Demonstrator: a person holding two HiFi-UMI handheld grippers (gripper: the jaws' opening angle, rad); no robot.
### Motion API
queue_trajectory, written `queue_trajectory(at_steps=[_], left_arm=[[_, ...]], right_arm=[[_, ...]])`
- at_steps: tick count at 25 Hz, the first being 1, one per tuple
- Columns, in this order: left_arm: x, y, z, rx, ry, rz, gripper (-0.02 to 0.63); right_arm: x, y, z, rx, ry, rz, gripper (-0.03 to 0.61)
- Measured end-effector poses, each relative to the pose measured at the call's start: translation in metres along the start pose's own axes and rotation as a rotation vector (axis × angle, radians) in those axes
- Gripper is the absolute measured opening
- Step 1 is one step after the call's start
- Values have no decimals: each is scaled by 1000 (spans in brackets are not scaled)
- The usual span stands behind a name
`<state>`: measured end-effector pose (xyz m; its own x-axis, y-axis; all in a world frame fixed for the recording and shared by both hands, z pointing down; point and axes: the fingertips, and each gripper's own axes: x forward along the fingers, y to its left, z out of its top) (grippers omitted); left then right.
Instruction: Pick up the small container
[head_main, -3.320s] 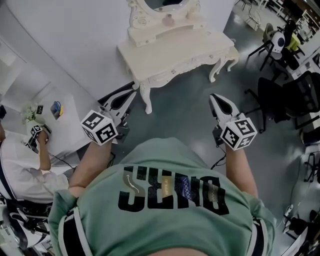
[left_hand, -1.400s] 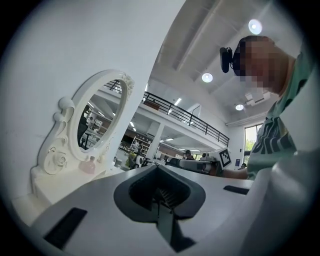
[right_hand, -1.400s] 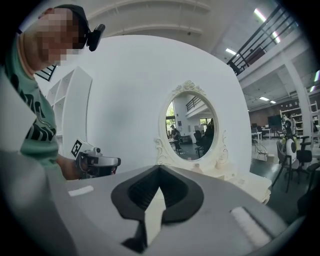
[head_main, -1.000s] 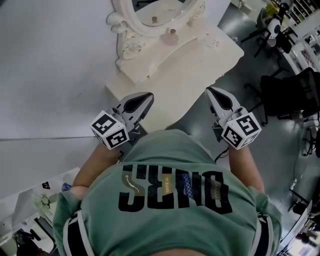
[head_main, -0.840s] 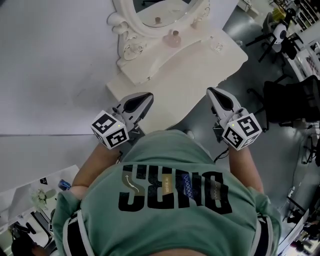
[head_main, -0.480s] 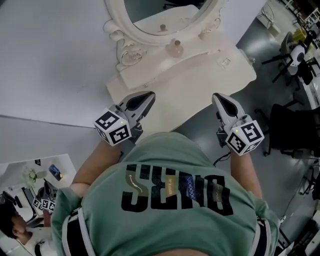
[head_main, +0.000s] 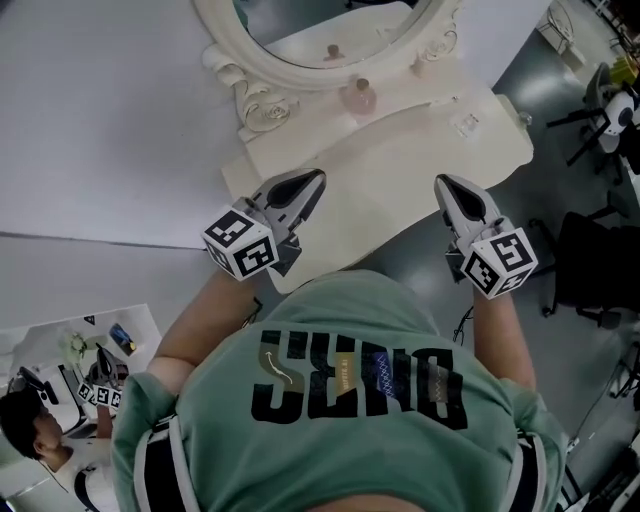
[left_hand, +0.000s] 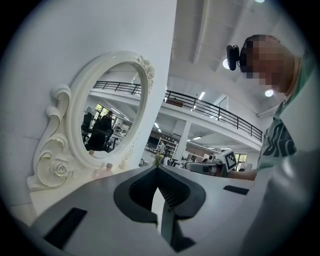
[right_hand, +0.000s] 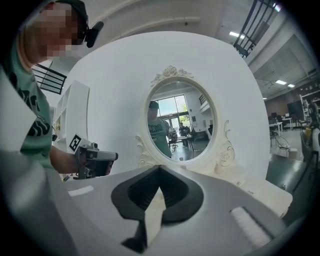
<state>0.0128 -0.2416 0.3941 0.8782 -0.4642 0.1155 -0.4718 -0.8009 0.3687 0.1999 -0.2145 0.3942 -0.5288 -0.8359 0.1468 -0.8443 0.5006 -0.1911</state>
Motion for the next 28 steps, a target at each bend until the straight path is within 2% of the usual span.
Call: queue_trajectory(at_steps=[5,10,18,24,28], left_arm=[[-9,35,3,-10,17,-27,3],[-9,58,7,-7,4,-21,3],[3,83,6,-11,-9,15,3],[25,100,-6,0,-6,13,3],[41,109,-16,-10,-2,-3,3]], right_arm=[[25,10,-12,37,20,-65,9],[54,11,-13,23,40,-77,9],[108,-10,-6,-31,27,-61,11],[148,-37,-10,-49,3,-86,14],[175,-49,-23,-55,20,-72,96]])
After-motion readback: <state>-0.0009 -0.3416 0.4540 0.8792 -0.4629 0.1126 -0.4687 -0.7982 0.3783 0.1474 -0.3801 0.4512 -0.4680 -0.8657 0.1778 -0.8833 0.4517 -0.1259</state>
